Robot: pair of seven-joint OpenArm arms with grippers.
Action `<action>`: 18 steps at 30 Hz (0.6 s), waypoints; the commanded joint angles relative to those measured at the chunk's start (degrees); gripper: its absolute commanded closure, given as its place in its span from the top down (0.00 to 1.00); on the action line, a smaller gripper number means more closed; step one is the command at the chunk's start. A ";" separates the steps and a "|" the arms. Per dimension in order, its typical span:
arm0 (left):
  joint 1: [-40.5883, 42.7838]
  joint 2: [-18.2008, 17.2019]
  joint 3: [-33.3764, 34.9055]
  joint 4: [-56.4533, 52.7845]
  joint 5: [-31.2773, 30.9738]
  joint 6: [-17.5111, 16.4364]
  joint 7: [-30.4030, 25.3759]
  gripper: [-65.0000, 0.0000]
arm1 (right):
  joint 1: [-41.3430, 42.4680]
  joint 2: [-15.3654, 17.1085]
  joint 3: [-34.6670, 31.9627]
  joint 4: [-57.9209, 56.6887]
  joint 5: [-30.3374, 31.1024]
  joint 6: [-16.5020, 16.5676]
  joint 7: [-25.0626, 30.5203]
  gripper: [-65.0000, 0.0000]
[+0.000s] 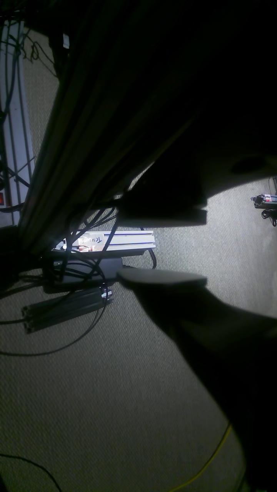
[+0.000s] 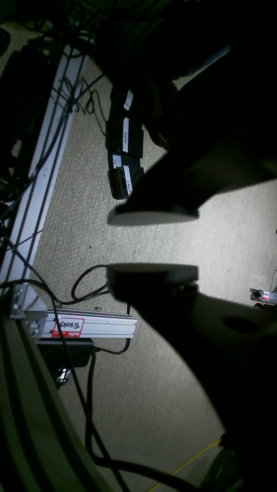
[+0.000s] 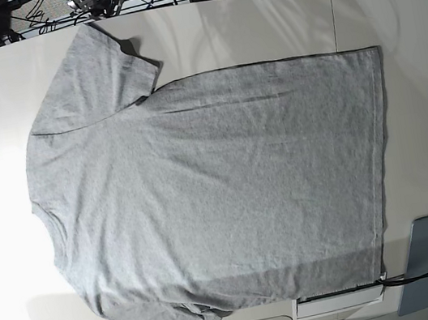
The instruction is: Fold the T-shirt properly
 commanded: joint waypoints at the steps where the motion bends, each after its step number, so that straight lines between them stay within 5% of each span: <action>1: 0.31 0.17 0.15 0.26 -0.15 -0.42 0.00 0.30 | -0.17 0.28 -0.04 0.24 0.37 0.26 0.17 0.27; 18: 0.31 0.15 0.15 0.85 -0.13 -0.42 -0.20 0.30 | -0.17 0.28 -0.04 0.24 0.37 0.28 1.66 0.27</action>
